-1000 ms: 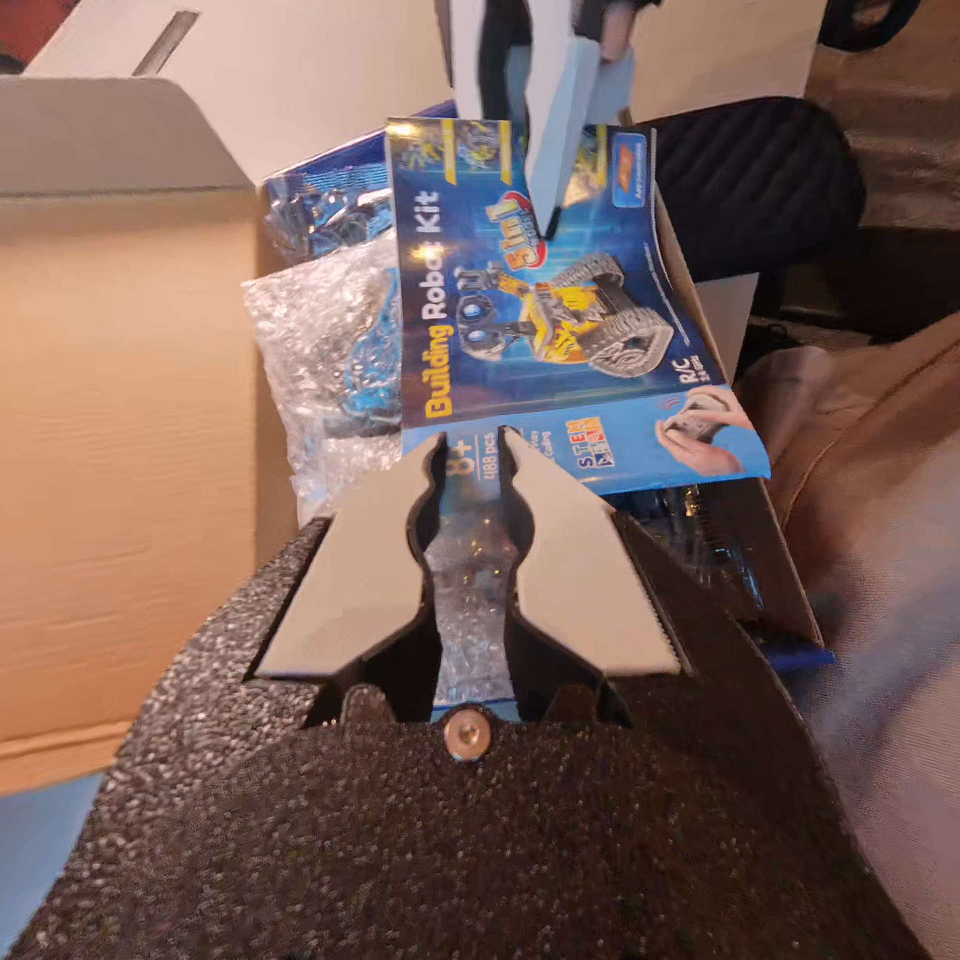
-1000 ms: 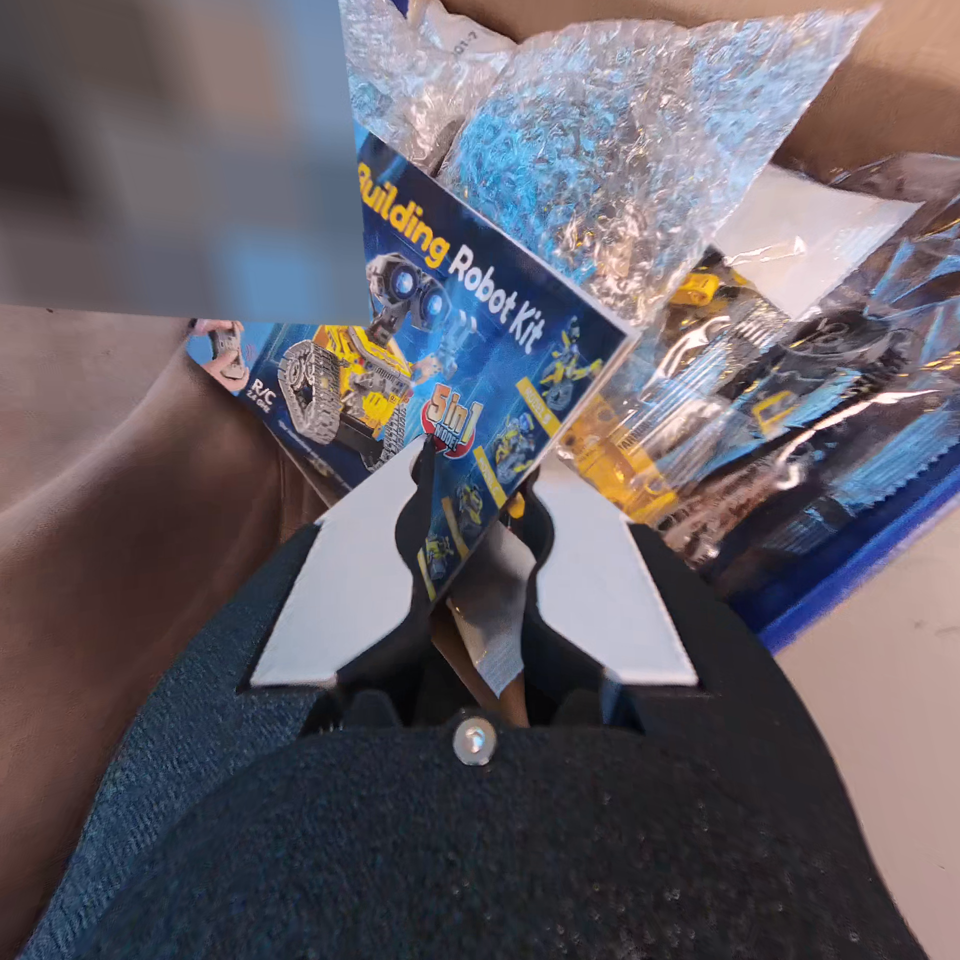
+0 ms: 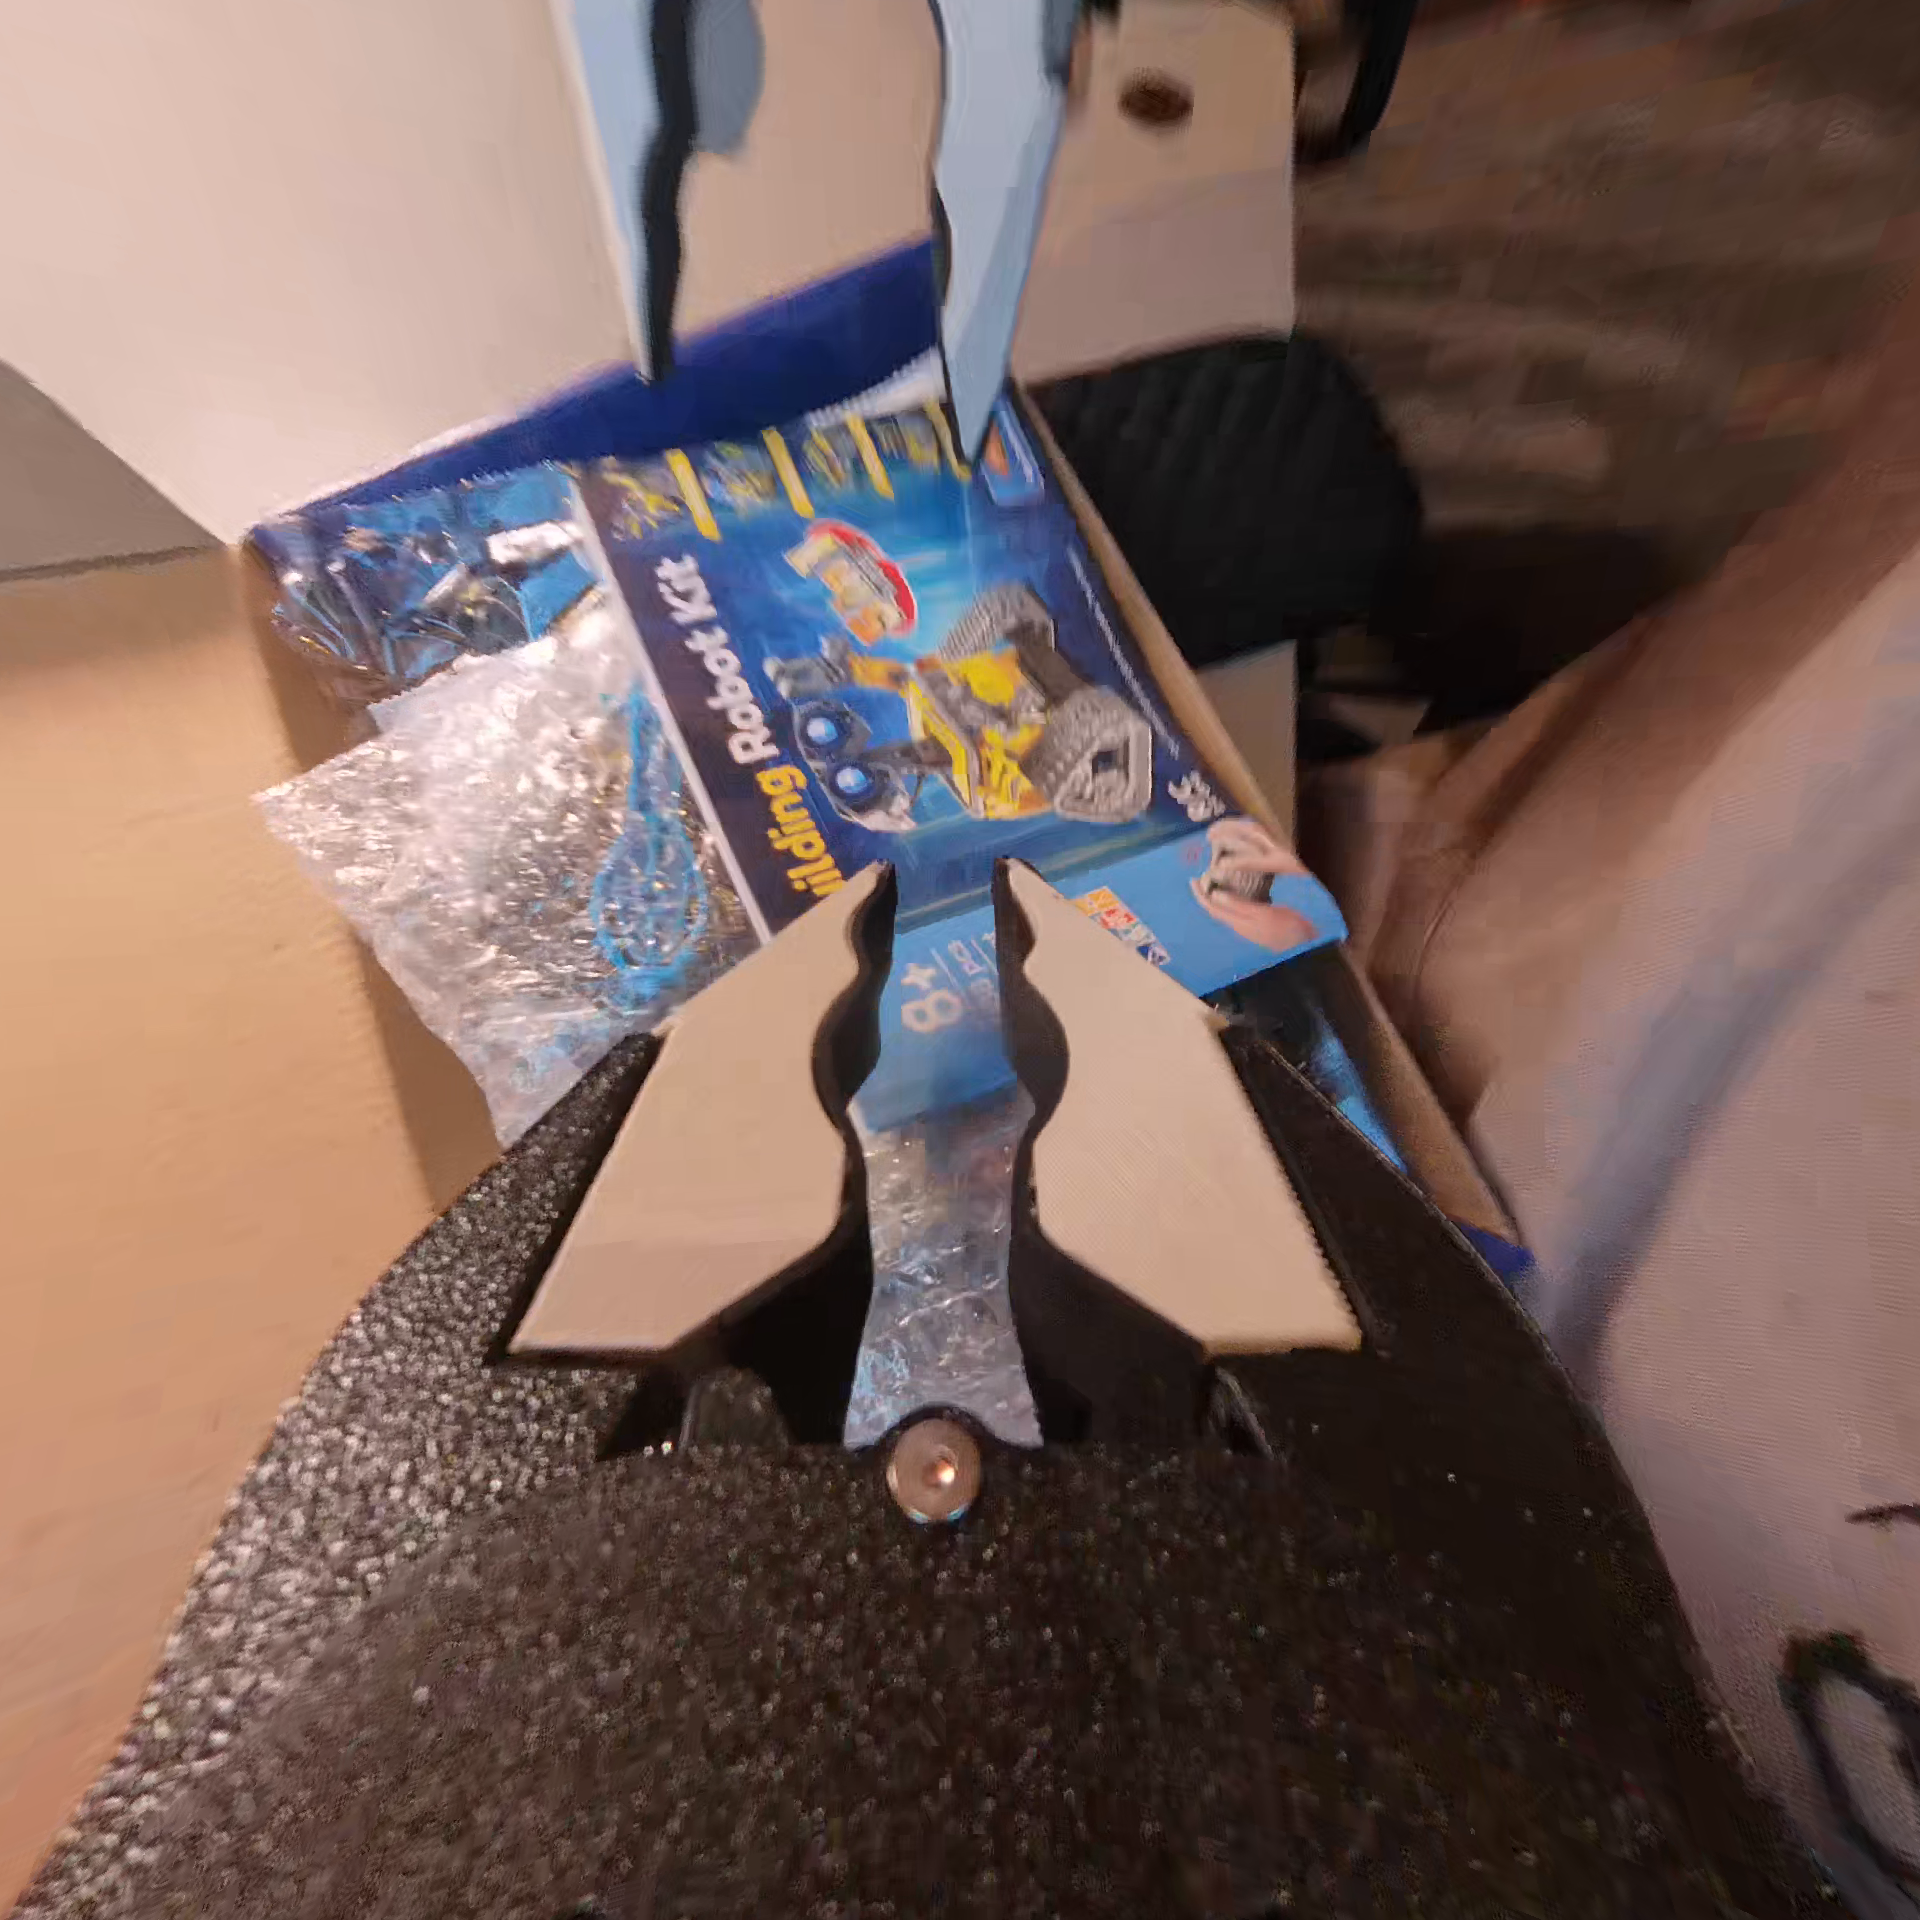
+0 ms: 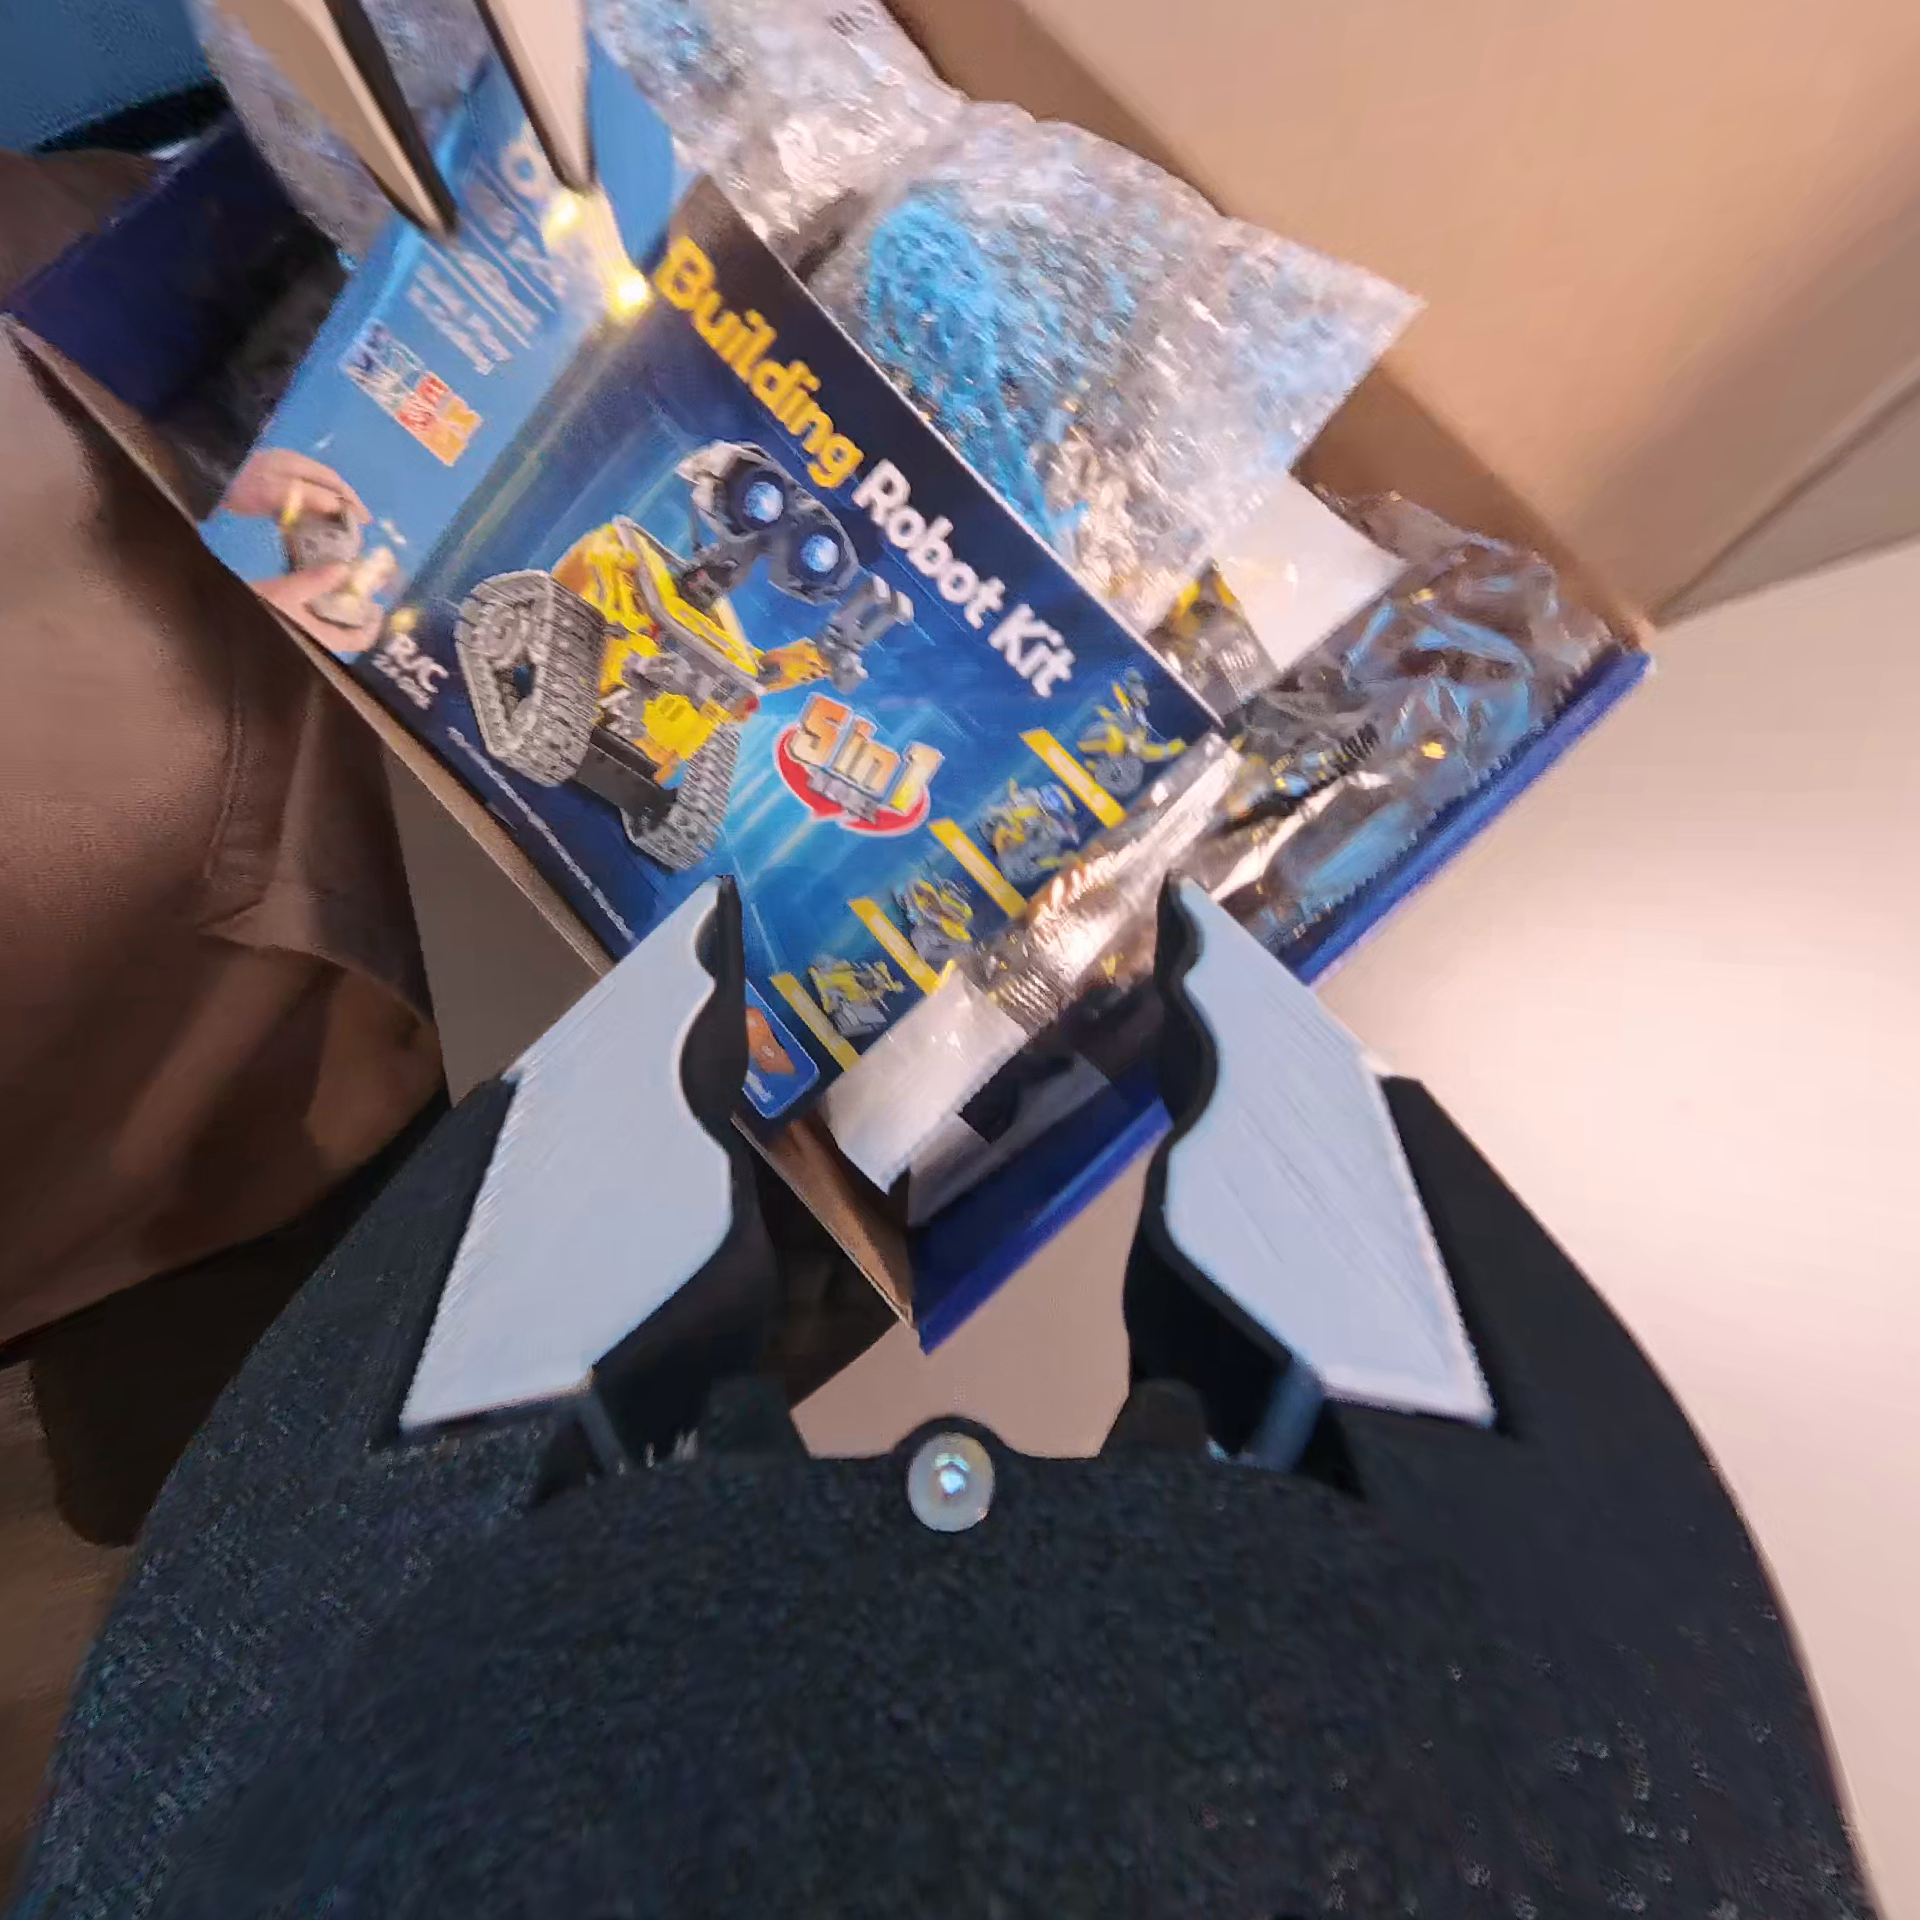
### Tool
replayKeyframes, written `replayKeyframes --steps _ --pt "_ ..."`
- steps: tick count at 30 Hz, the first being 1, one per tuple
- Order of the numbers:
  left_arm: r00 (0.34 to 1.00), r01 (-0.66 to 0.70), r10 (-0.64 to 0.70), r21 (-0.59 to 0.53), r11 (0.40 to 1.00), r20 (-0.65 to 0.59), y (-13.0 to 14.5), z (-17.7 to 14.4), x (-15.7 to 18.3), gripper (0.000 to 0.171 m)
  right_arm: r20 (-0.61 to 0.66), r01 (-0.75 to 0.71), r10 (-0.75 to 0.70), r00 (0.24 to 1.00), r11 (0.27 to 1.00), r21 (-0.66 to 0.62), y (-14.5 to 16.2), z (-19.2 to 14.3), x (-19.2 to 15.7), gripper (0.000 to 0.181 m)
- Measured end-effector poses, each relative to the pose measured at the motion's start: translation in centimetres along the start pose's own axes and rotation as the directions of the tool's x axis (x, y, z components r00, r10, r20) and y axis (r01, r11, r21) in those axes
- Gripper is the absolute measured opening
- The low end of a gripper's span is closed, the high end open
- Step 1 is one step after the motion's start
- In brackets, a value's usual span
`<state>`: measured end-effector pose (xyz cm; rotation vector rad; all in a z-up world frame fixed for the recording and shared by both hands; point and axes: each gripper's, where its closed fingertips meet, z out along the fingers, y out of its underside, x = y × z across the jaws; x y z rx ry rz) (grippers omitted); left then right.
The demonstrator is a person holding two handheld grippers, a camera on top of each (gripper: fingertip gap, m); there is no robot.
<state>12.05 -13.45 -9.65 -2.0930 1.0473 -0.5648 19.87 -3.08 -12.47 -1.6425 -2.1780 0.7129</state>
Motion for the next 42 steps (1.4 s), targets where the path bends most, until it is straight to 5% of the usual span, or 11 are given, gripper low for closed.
replayKeyframes --steps 4,9,16,19,24,26,29,31,34,39,42 --pt "0.989 0.143 -0.144 -0.025 0.989 -0.022 0.7 -1.2 -3.5 0.041 0.067 -0.141 0.139 0.988 0.989 0.032 1.0 1.5 -0.1 0.072" --pt "0.975 0.161 -0.171 -0.081 0.984 -0.145 1.4 0.3 -3.2 0.046 0.108 -0.201 0.184 0.977 0.963 0.181 -1.8 1.4 0.6 0.018" --pt "0.92 0.182 -0.145 0.069 0.981 -0.365 -3.4 1.1 -2.4 0.067 0.086 0.126 -0.167 0.982 0.926 0.357 -7.8 -4.5 -2.2 0.004" --pt "0.883 0.123 -0.043 0.14 0.982 -0.468 -6.3 1.0 -1.2 0.012 0.02 0.254 -0.276 0.961 0.908 0.332 -10.1 -6.4 -2.5 0.003" --pt "0.934 0.126 0.01 0.356 0.926 -0.356 -10.7 -0.8 -3.8 0.002 -0.202 0.227 -0.146 0.969 0.851 0.474 -12.8 -12.1 0.8 0.041" --pt "0.945 0.178 -0.023 0.455 0.872 -0.326 -11.9 -2.1 -5.2 0.002 -0.186 0.128 -0.021 0.982 0.801 0.585 -12.1 -14.3 1.7 0.082" --pt "0.931 0.293 -0.086 0.581 0.76 -0.356 -13.6 -3.7 -6.7 0.002 -0.069 -0.039 0.125 0.99 0.703 0.71 -10.2 -13.5 1.8 0.1" --pt "0.918 0.344 -0.106 0.635 0.692 -0.382 -14.8 -3.9 -7.0 0.002 0.038 -0.133 0.159 0.987 0.649 0.749 -9.8 -10.8 0.7 0.081" --pt "0.895 0.393 -0.102 0.658 0.642 -0.435 -16.0 -2.9 -6.2 0.002 0.054 -0.171 0.241 0.969 0.497 0.851 -9.9 -11.1 1.1 0.007" --pt "0.932 0.206 -0.048 0.418 0.885 -0.358 -12.3 0.6 -6.9 0.021 0.151 -0.316 0.306 0.94 0.614 0.723 -7.5 -12.5 1.7 0.003" --pt "0.96 -0.006 0.023 0.061 0.998 -0.278 -6.2 3.6 -8.4 0.042 0.111 -0.379 0.392 0.913 0.718 0.584 -5.4 -12.5 2.9 0.003"
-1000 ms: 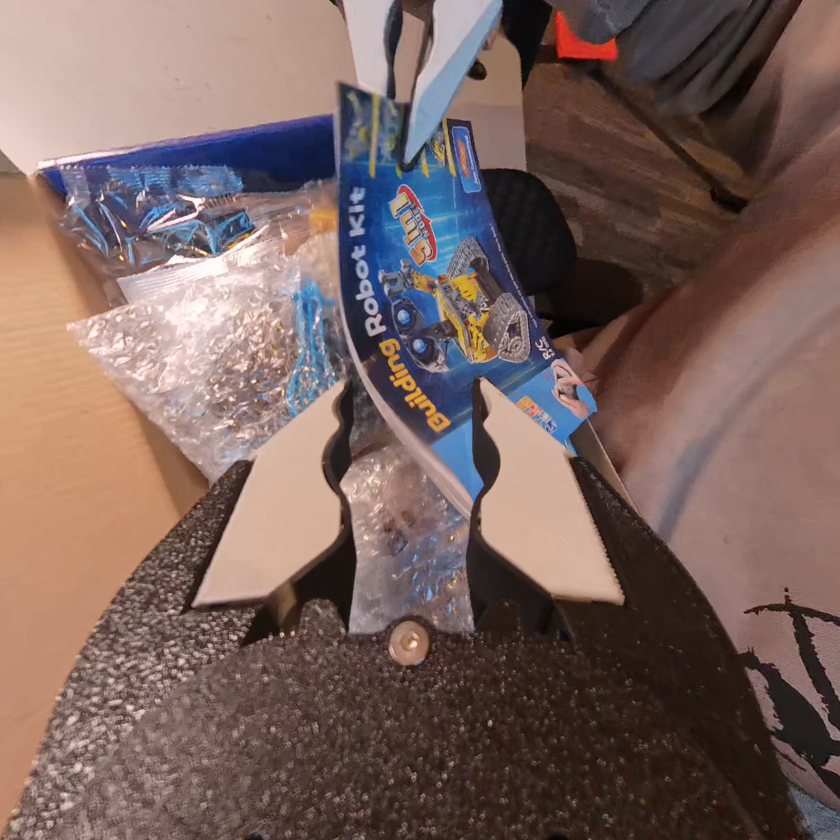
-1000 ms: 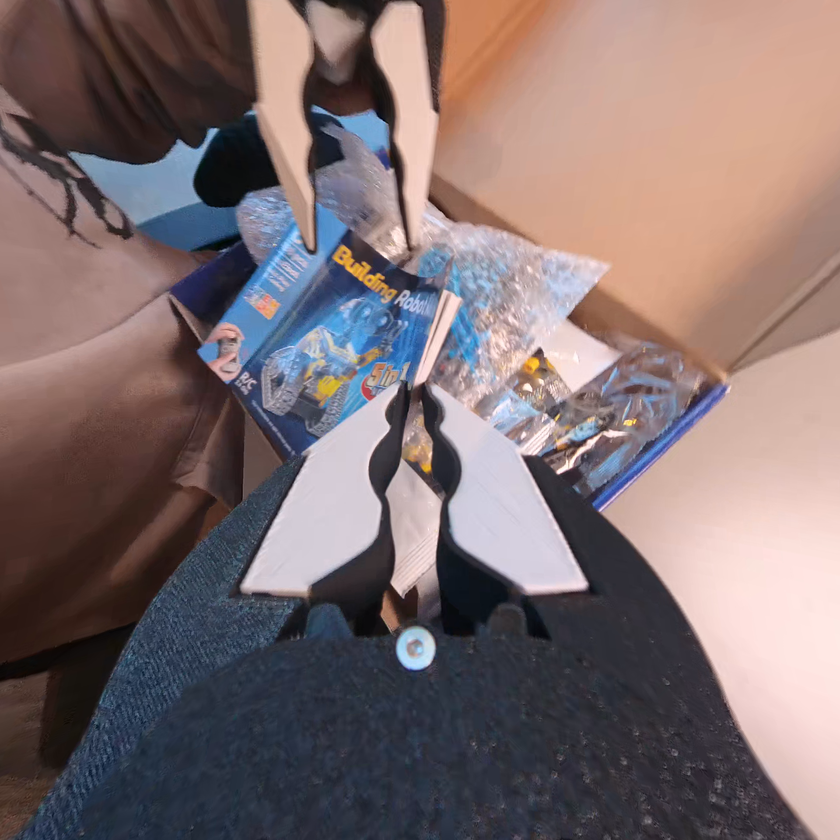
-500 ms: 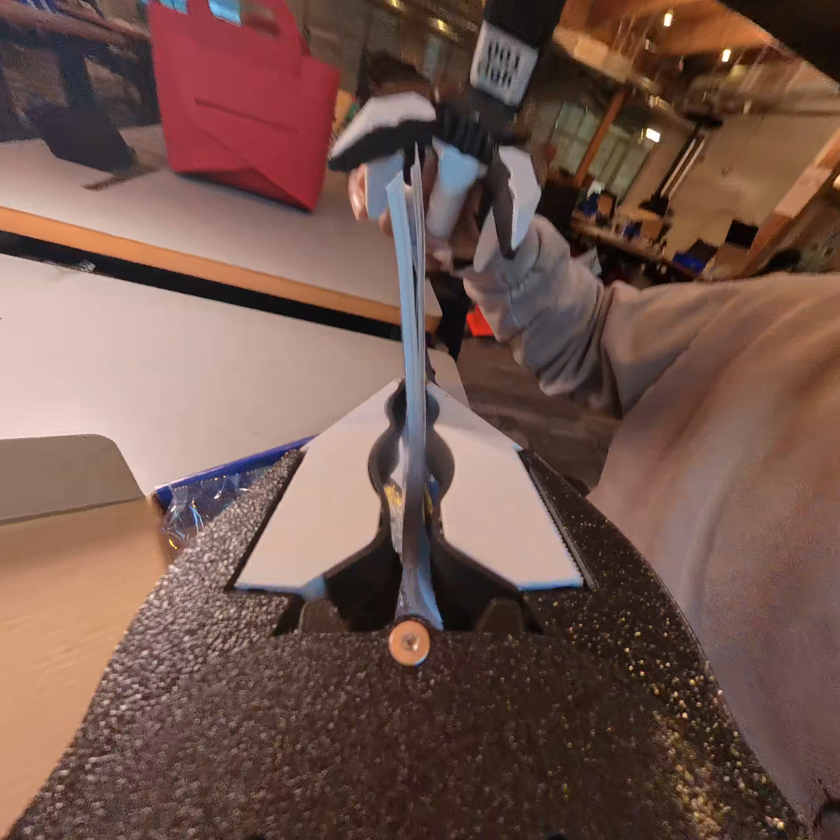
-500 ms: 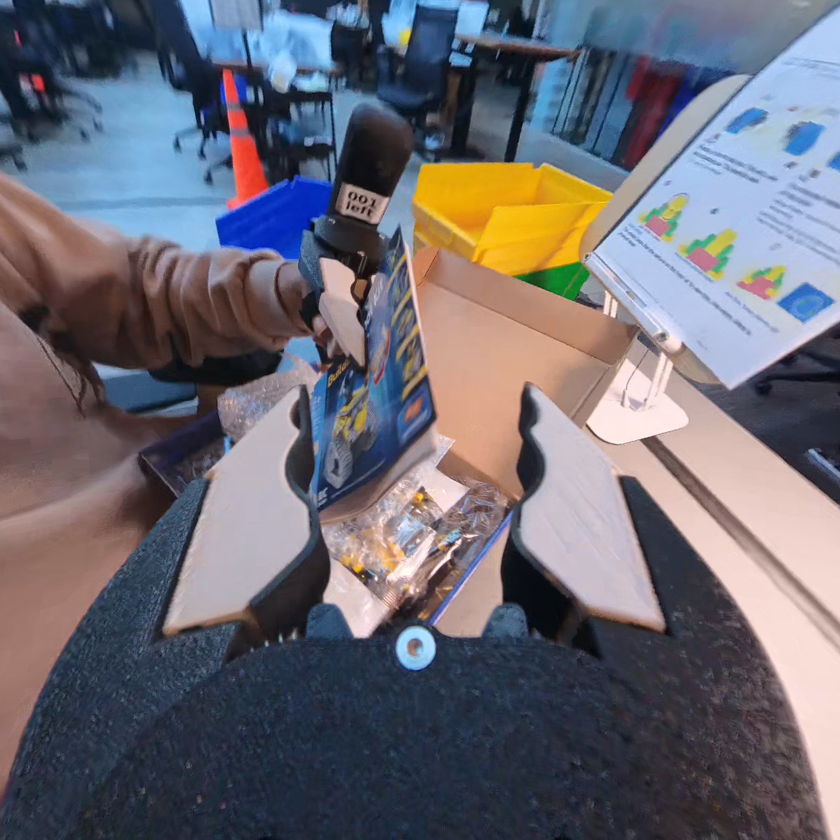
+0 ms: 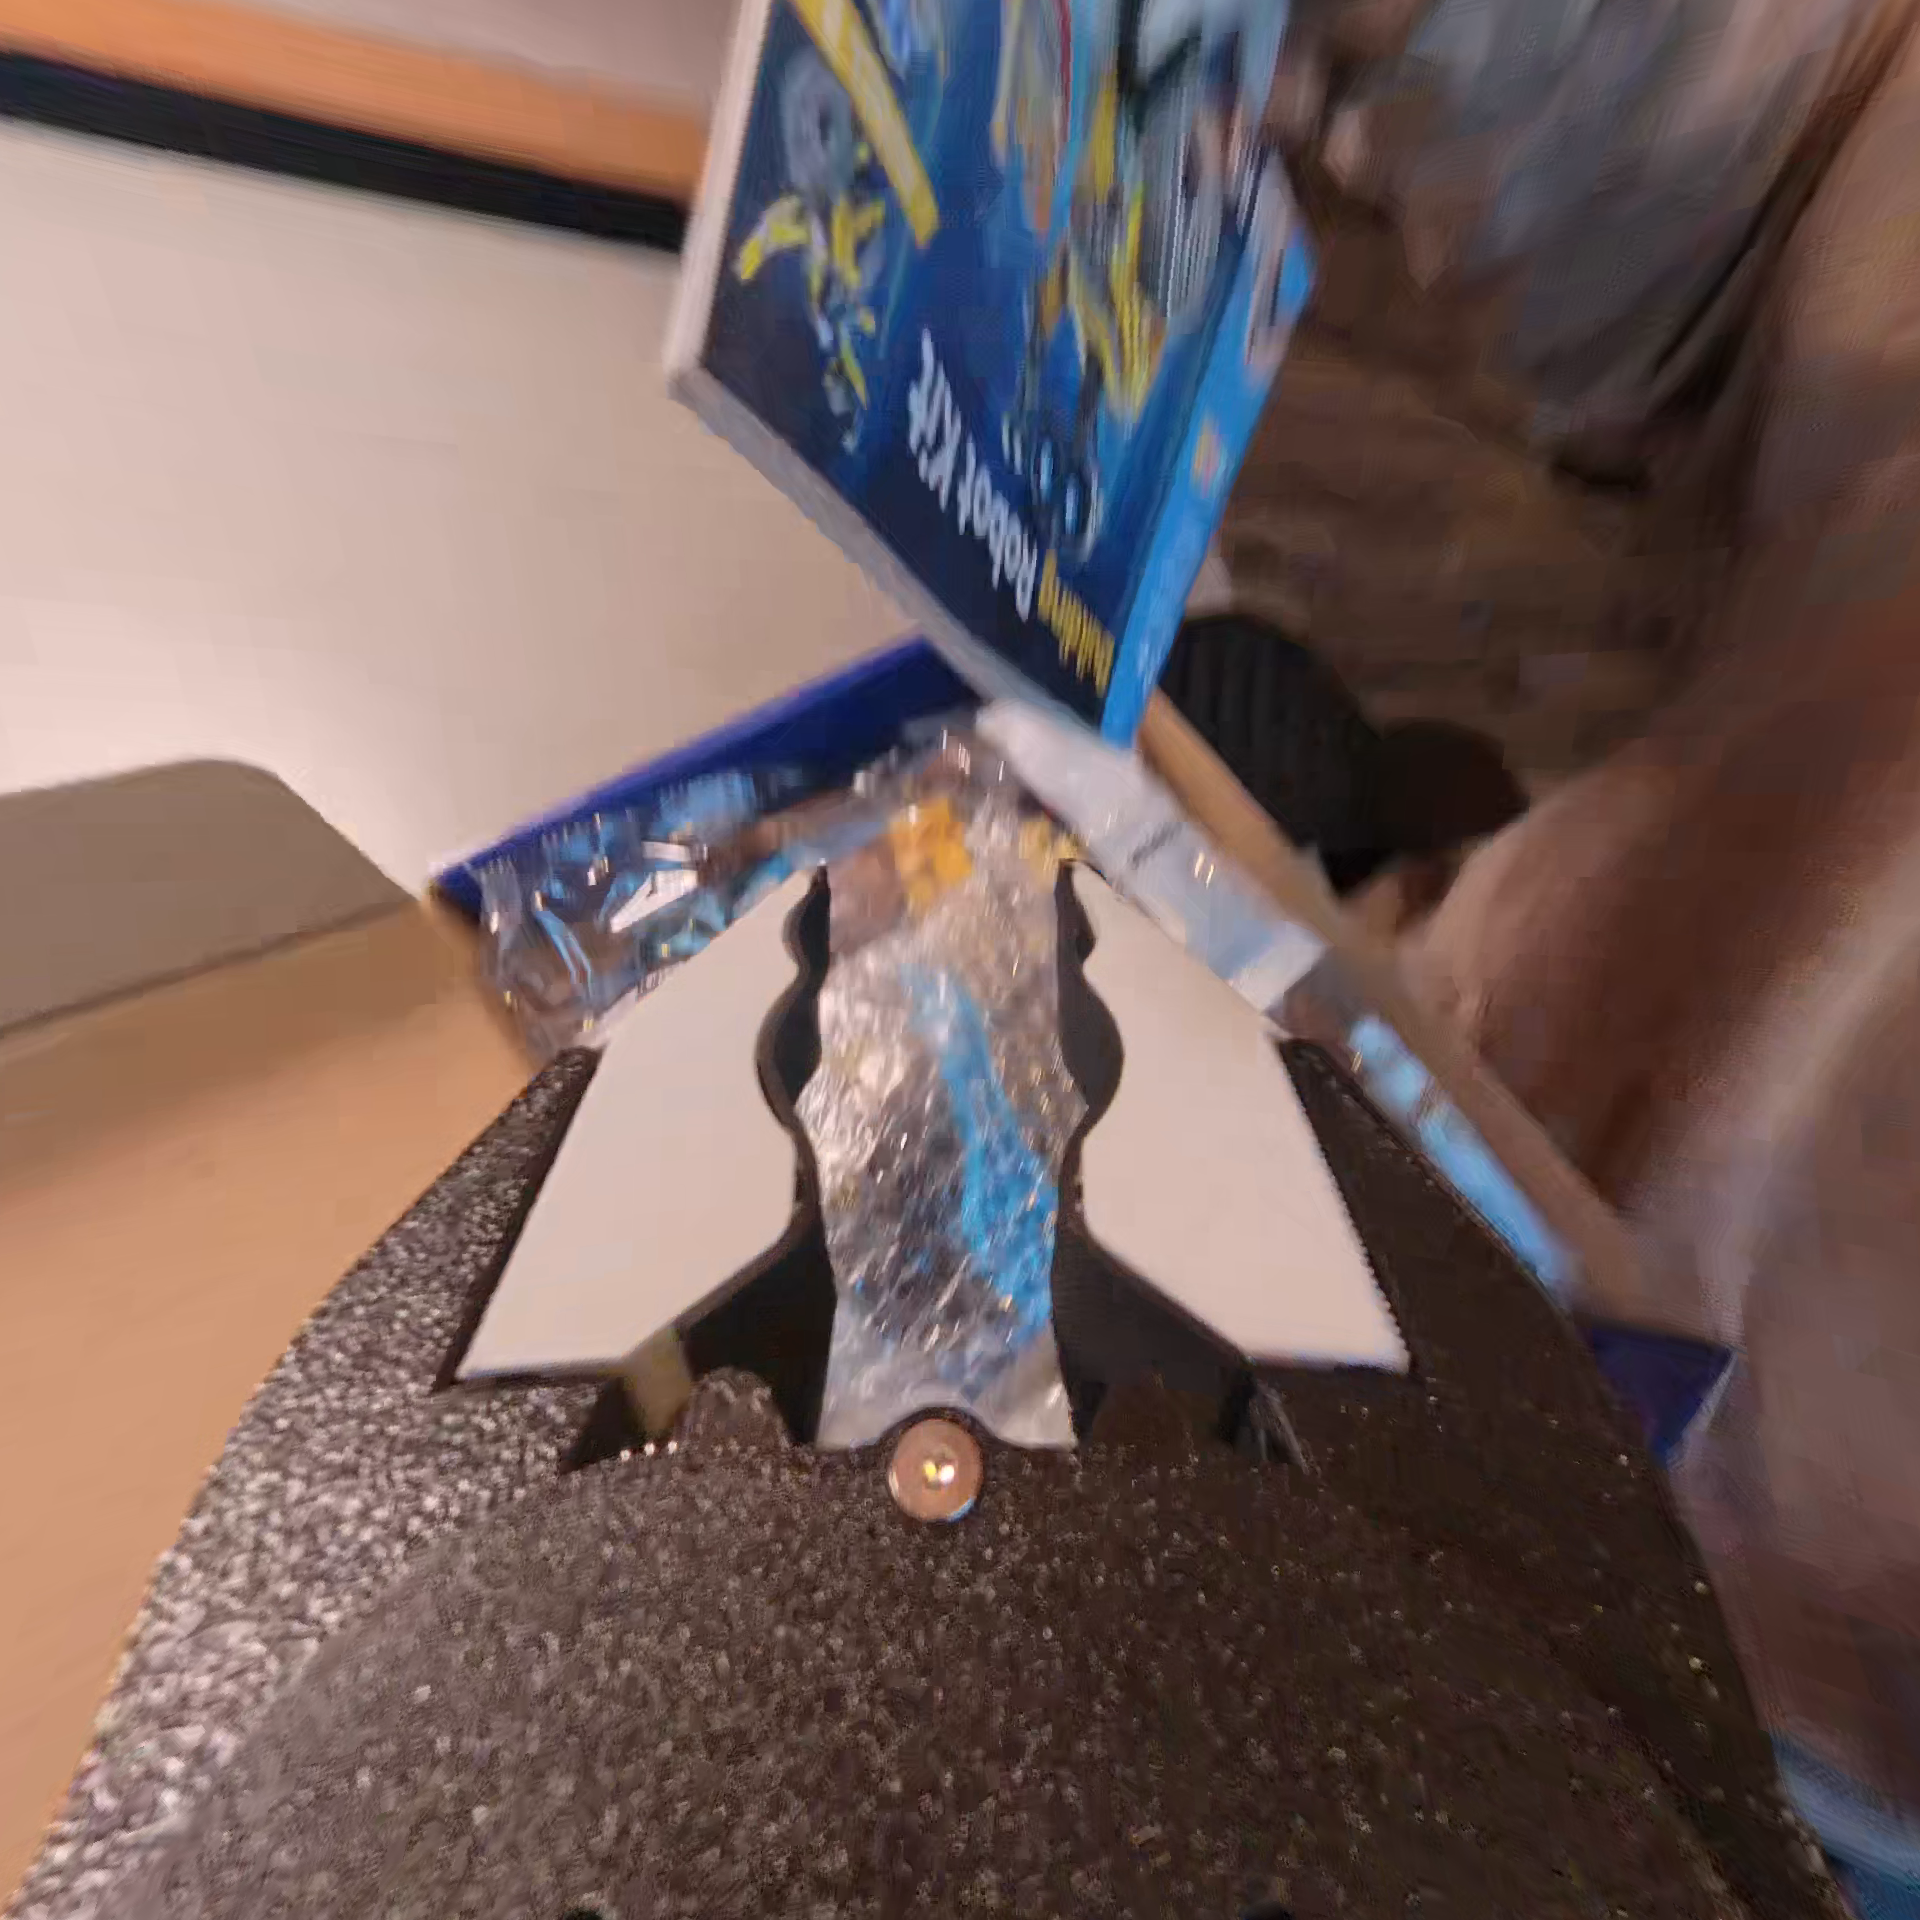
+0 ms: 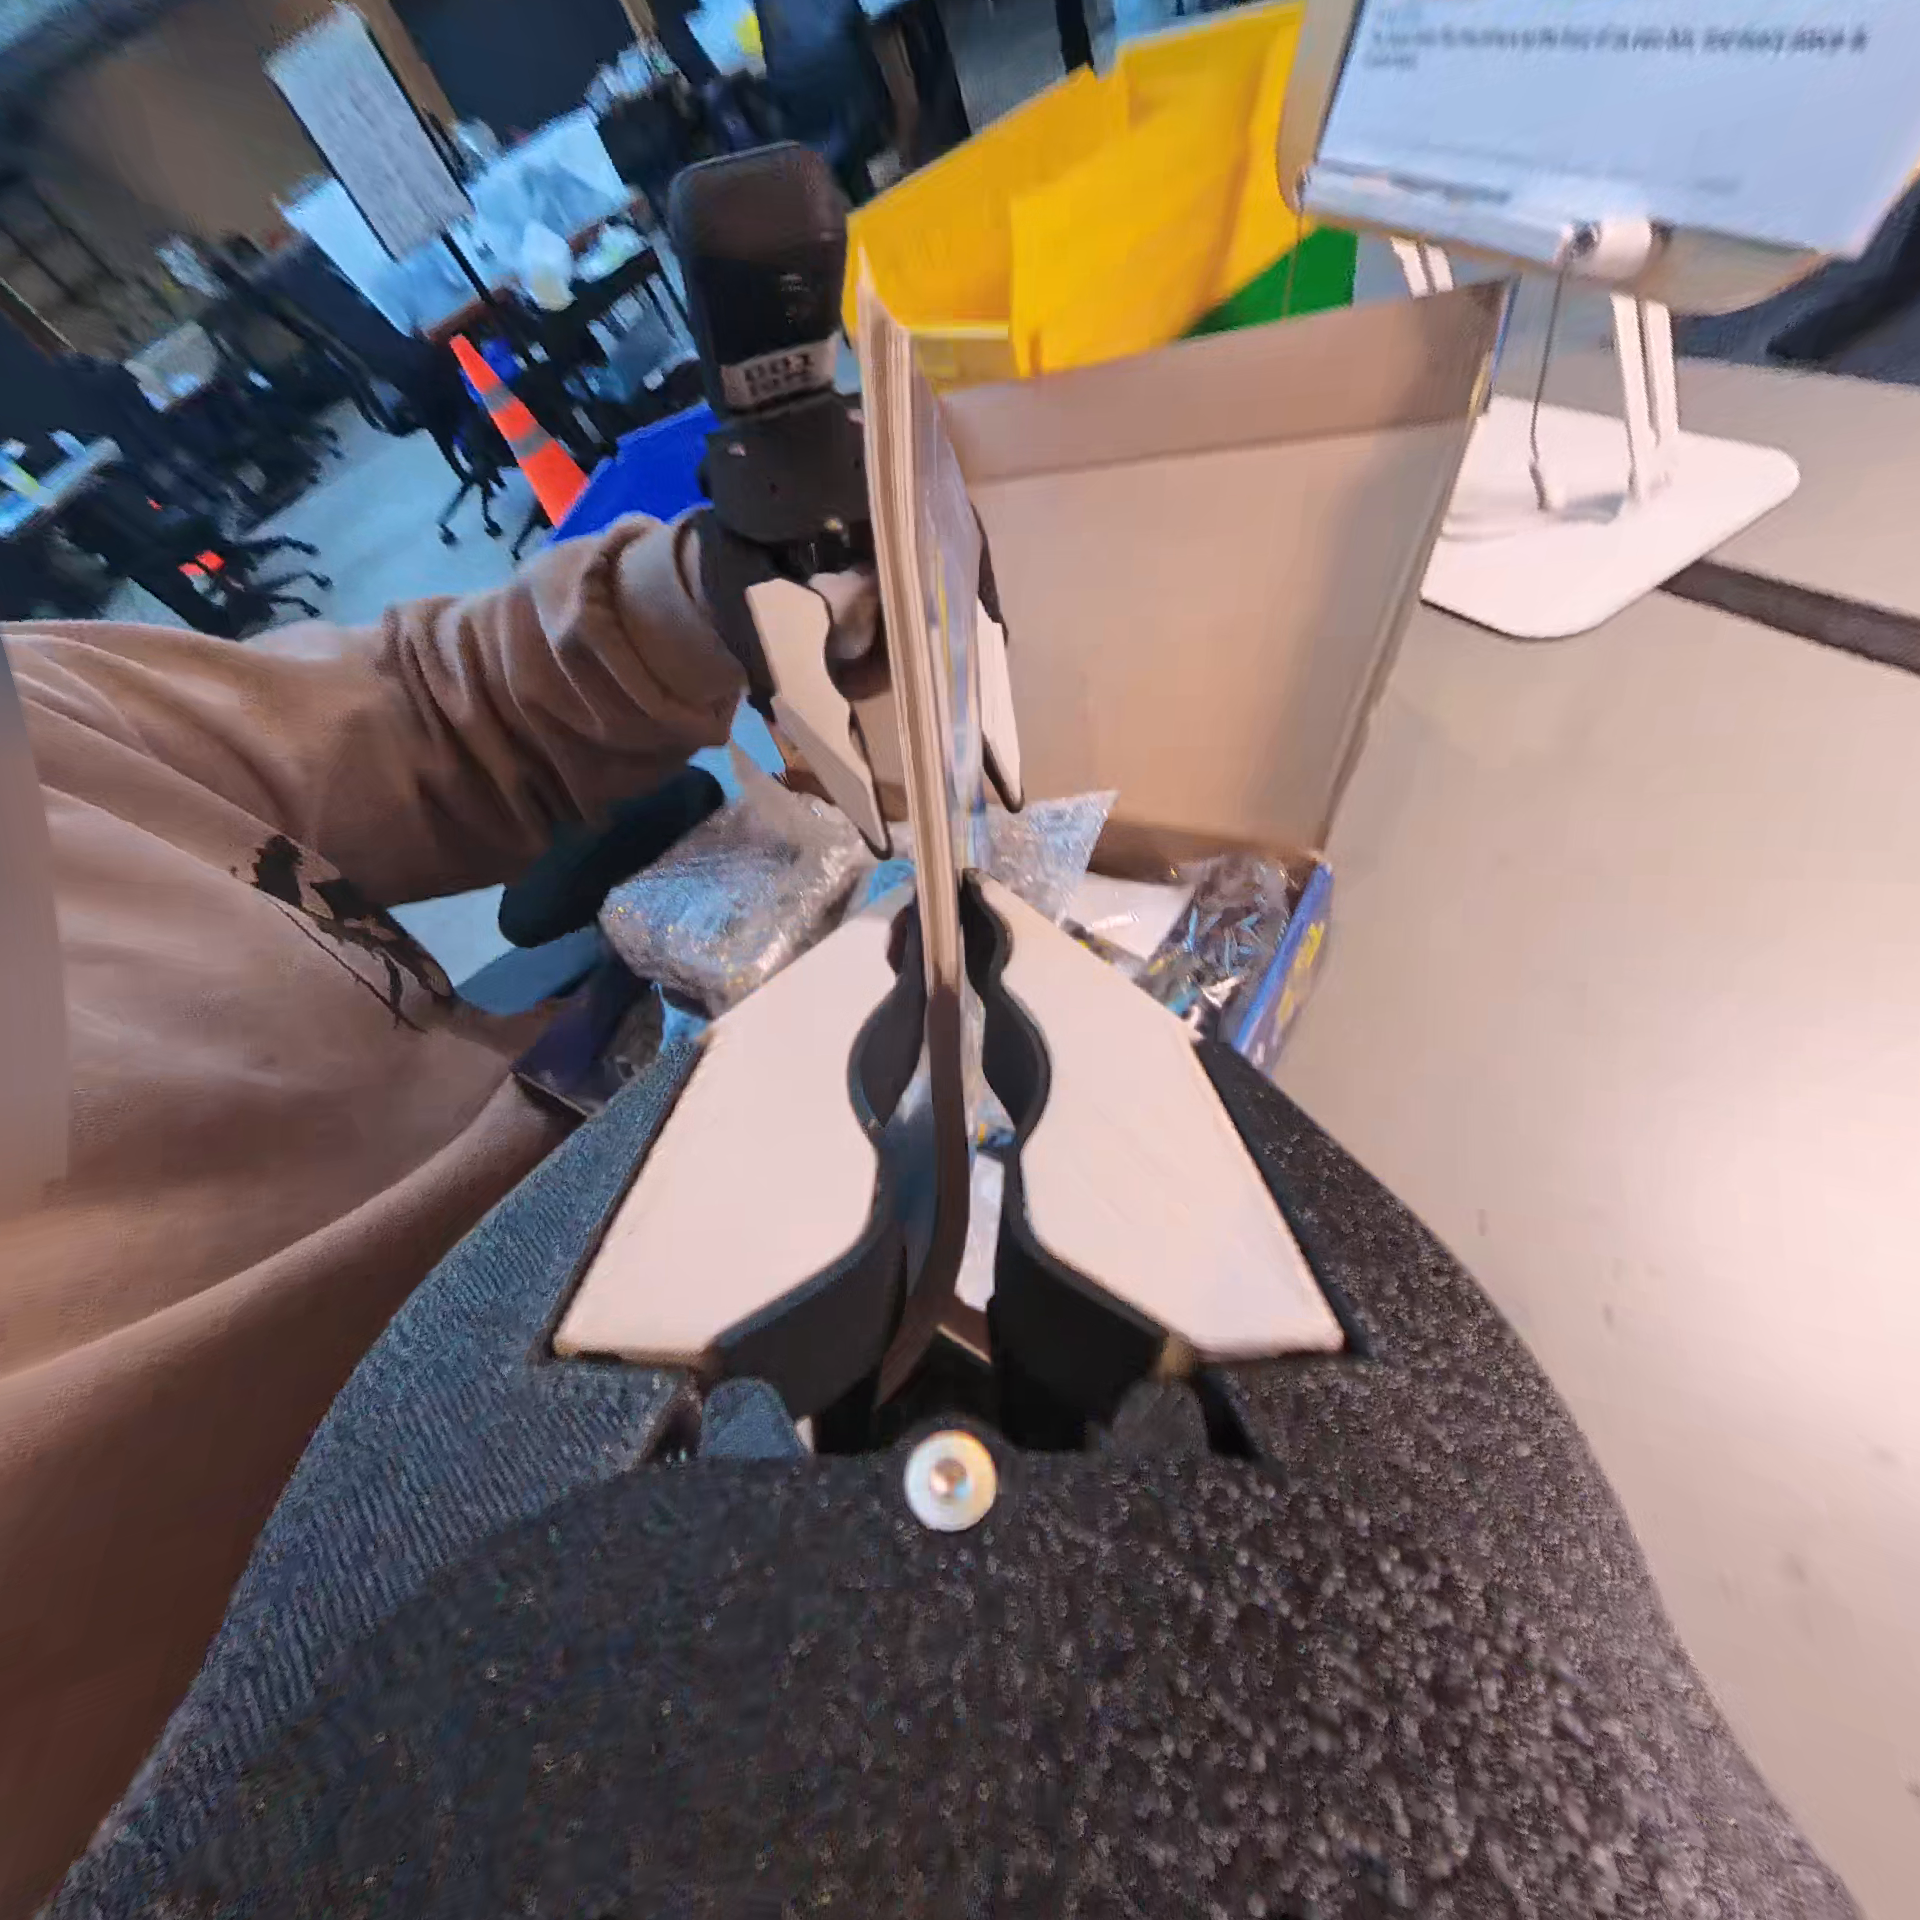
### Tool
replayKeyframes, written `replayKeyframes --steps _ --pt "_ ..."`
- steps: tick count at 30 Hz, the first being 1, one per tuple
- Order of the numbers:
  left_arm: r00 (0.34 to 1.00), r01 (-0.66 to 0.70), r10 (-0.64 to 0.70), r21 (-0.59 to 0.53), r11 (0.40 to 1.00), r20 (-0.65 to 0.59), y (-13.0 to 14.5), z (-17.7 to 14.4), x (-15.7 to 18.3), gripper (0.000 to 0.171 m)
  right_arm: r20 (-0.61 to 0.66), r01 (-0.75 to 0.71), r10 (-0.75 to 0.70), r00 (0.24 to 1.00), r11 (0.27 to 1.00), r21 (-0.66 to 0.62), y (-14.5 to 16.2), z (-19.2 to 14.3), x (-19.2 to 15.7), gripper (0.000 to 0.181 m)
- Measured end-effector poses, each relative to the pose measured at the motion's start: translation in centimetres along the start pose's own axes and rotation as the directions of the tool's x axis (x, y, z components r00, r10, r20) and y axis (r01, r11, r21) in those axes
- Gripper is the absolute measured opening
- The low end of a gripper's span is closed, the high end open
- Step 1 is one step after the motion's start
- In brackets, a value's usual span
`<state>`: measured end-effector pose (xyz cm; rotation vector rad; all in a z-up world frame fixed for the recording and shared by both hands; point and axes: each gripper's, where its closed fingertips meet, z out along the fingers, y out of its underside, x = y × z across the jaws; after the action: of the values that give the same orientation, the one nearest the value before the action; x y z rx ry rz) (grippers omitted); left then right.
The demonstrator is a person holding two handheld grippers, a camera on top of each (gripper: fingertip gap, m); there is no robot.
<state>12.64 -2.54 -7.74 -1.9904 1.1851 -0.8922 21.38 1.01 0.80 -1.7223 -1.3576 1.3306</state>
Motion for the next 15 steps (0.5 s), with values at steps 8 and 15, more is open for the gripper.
replayKeyframes --steps 8,15 --pt "0.966 -0.253 0.201 -0.444 0.86 -0.161 7.4 3.3 1.3 0.024 -0.078 -0.088 0.076 0.994 0.983 -0.16 1.0 -0.8 1.2 0.003" --pt "0.918 -0.314 0.181 -0.37 0.874 -0.353 7.7 1.3 4.1 0.015 0.04 -0.208 0.22 0.975 0.956 -0.209 1.2 0.9 -0.4 0.003"
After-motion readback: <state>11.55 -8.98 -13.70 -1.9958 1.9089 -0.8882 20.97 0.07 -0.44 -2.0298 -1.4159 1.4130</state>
